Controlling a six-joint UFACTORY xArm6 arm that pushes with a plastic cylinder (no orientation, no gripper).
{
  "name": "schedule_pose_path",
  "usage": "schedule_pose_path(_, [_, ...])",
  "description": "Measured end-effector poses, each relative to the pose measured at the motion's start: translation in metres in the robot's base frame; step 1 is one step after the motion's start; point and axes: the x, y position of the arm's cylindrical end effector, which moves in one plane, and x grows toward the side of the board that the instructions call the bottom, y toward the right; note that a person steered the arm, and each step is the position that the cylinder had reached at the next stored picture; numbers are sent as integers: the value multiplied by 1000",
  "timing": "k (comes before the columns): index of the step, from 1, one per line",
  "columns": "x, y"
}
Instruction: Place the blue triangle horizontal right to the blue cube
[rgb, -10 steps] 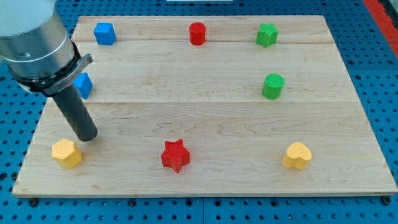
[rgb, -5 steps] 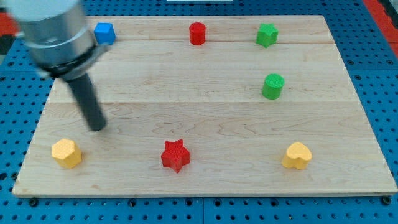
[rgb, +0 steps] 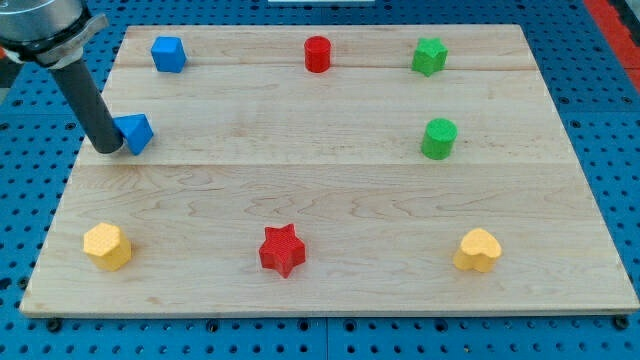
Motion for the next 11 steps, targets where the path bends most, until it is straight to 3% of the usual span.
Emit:
schedule_pose_path(1, [-3,46])
schedule_pose_path(3, [-101,146])
schedule_pose_path(4, [-146,160])
schedule_pose_path(5, [-146,120])
schedule_pose_path(6, [-103,146])
schedule_pose_path(7, [-128,188])
schedule_pose_path(9, [-222,186])
schedule_pose_path(10, [-221,112])
schedule_pose_path(11, [-205,79])
